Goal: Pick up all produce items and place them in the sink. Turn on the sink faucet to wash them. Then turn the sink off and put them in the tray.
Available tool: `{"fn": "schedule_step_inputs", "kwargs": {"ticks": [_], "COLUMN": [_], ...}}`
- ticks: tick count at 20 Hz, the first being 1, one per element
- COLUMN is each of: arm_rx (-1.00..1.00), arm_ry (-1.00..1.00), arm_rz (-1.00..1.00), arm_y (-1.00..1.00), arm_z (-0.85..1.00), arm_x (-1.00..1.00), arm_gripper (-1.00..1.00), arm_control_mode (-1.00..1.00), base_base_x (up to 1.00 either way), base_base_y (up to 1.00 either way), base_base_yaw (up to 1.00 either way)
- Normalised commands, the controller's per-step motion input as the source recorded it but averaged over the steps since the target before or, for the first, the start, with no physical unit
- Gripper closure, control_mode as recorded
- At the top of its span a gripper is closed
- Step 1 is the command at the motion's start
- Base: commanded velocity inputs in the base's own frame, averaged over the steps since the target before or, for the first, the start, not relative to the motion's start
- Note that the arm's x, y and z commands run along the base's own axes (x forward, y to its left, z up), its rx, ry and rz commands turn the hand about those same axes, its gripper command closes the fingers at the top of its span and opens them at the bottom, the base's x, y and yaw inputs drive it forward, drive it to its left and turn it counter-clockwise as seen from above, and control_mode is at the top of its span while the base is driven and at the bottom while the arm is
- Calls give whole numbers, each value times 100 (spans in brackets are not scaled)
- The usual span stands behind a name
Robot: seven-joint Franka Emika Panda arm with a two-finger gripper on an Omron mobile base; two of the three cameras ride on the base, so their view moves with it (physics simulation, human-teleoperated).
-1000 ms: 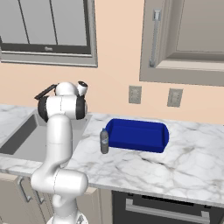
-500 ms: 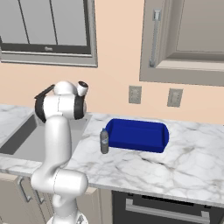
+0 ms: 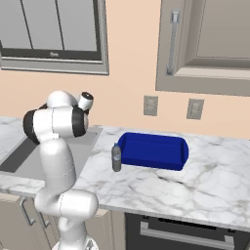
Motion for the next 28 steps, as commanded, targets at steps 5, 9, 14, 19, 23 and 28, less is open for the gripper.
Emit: {"fn": "schedule_step_inputs", "kwargs": {"ticks": [5, 9, 14, 19, 23, 28], "arm_rx": [0, 0, 0, 0, 0, 0], "arm_ry": [-2, 0, 1, 6, 9, 9], "arm_rz": [0, 0, -2, -4, -8, -12], "arm_y": [0, 0, 0, 0, 0, 0], "arm_z": [48, 56, 54, 45, 30, 20], "arm_x": [-61, -54, -48, -52, -55, -59], "arm_gripper": [-100, -100, -100, -100, -100, -100], "arm_control_mode": [-100, -100, -100, -100, -100, -100], "base_base_x": [0, 0, 0, 0, 0, 0], "base_base_y": [0, 0, 0, 0, 0, 0], "base_base_yaw": [0, 0, 0, 0, 0, 0]}}
